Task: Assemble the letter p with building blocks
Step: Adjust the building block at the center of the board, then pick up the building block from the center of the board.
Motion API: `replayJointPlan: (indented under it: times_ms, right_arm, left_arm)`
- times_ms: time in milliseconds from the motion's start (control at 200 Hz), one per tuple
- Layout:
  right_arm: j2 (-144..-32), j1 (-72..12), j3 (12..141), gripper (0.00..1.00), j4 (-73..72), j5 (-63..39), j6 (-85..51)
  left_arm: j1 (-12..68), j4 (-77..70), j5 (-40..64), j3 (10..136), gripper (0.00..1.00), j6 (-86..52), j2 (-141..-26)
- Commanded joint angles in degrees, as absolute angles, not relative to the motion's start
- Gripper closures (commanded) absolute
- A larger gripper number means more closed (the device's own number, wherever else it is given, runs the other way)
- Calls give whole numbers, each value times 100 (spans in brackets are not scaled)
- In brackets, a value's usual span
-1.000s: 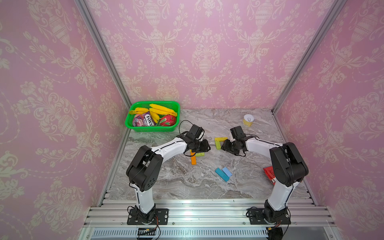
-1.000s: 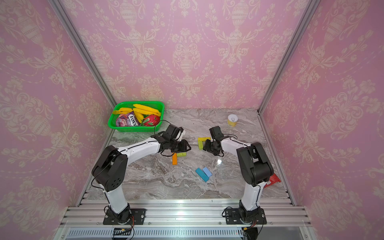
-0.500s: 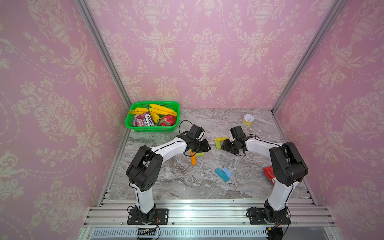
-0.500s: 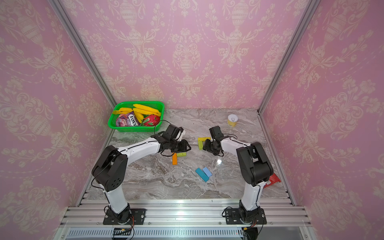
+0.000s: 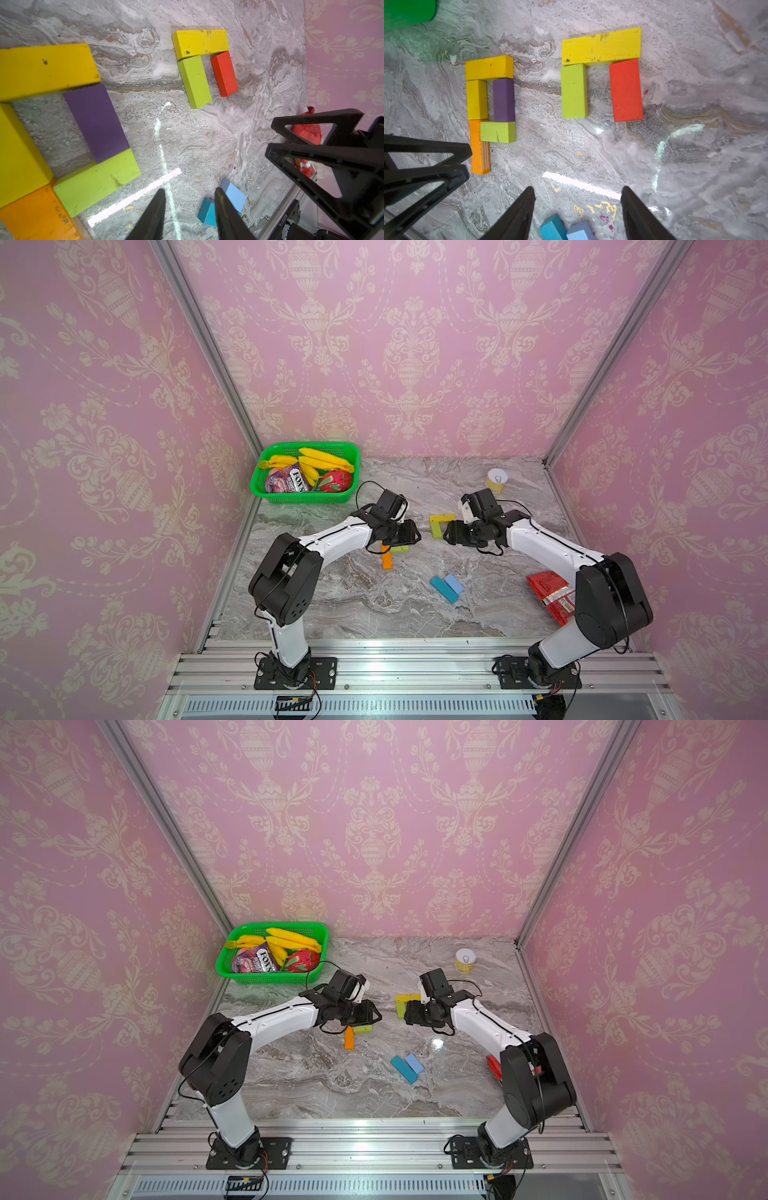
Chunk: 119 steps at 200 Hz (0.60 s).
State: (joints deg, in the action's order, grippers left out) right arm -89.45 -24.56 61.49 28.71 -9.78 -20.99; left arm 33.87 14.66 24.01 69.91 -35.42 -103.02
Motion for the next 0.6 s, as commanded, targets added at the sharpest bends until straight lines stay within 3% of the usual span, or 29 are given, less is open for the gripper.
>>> replayJointPlan:
  times_ms: [0,235,415,590]
  right_arm:
    - [-8677,-2576,5976,32,4145,-656,-1433]
    - [-7935,-3091,5211,34,4182,-570,-1662]
    - [-7953,-3461,4943,34,4143,-327,-1783]
    - [-8092,-3483,4784,34,3826,-203,-1859]
  left_arm:
    - [3374,1238,3323,6943,56,-3461,-10113]
    - [3638,1615,3648,6356,55,-3308,-9635]
    - [3639,1328,4031,5720,53,-3561,-9234]
    - [3650,1615,3759,5588,53,-3437,-8956]
